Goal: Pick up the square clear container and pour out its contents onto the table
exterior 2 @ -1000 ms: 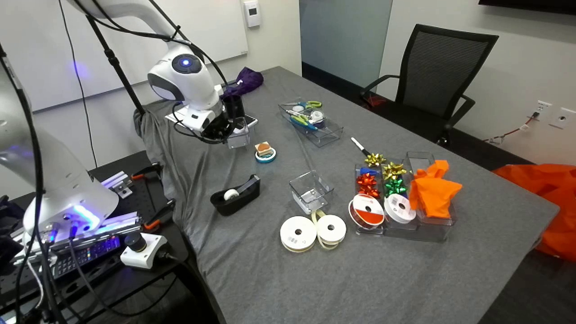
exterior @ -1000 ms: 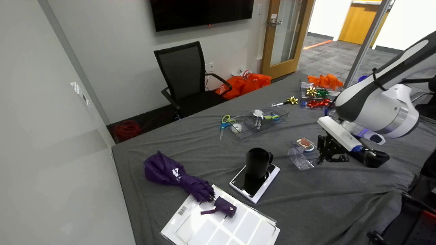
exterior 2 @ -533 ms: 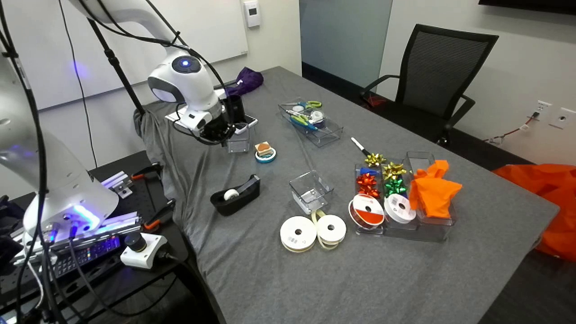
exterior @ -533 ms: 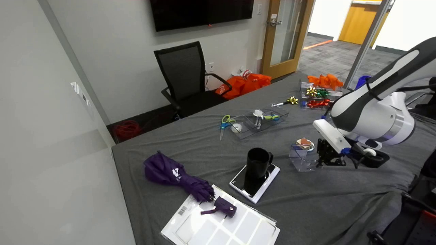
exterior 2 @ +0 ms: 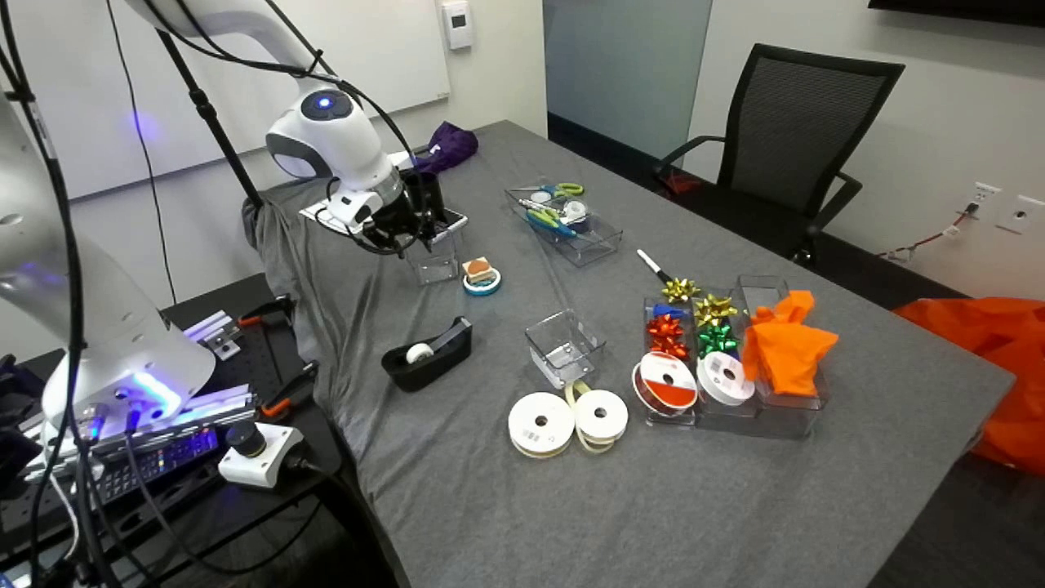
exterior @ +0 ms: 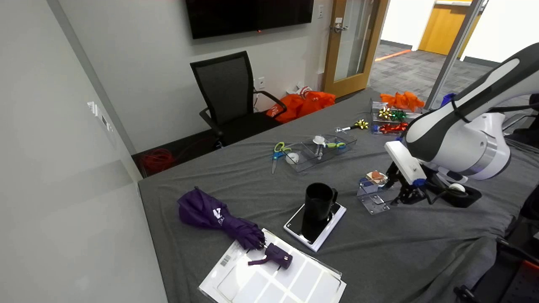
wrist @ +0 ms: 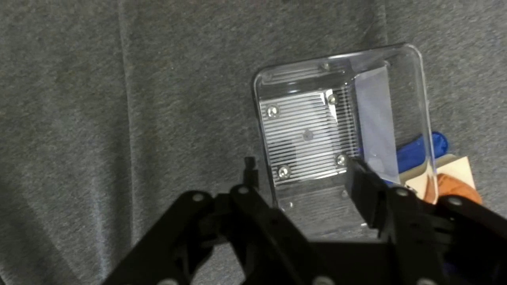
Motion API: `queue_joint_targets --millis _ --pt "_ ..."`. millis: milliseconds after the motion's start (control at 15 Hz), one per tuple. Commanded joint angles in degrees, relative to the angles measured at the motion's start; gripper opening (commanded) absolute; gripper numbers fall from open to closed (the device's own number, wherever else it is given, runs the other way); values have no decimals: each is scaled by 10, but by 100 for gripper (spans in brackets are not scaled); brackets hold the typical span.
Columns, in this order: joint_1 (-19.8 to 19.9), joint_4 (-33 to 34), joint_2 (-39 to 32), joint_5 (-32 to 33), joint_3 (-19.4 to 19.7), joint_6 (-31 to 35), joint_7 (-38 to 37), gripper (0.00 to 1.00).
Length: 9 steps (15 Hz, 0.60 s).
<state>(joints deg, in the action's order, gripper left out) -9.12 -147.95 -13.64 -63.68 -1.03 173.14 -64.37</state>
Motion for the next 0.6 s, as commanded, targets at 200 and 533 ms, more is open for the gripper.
queue_joint_targets --millis 200,533 --pt "5 -24 39 2 -14 -18 -4 100" --pt "-12 -68 114 26 -6 -47 -35 100"
